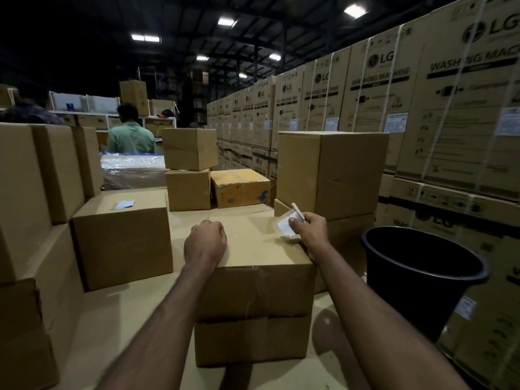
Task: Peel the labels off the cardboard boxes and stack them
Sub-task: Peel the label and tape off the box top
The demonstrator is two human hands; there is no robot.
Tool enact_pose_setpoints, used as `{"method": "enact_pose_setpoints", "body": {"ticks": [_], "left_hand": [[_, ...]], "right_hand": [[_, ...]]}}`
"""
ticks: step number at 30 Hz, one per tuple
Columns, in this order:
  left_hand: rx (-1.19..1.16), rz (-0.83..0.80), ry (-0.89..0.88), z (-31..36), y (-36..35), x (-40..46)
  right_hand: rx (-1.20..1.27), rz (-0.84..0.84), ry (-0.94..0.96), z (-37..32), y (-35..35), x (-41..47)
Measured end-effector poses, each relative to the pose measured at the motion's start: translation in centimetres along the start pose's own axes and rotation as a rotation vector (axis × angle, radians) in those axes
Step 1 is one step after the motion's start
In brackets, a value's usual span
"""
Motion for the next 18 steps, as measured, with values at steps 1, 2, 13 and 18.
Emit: {"method": "enact_pose_setpoints", "body": {"ticks": [1,2,13,18], "left_hand": [[-0.020,0.025,-0.028,0.7,0.2,-0.3],[-0.043,0.039,-0.060,1.6,0.3,-0.5],[-0.406,-0.327,-0.401,21.2,-4.8,-5.2],[-0.429,-0.468,-0.553,29.9,-7.3,-7.6]], "right_hand": [[0.016,0.018,0.024,-0.2,0.5,-0.2],[0.045,0.031,0.031,-0.4,1.0,-0.5],[0.045,0.421,0.249,-3.0,17.1,-1.2],[-0.764,0.446,0.281,-4.8,25.3,-0.3]]}}
Point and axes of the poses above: each hand's wrist, its own x-axis towards the middle knuckle, its own y-axis out of the back of the hand, z = x × y, the point moved 10 cm from there along x, towards the middle knuckle, and after that the axes turned 6 degrees about y, right-handed, at the moved point
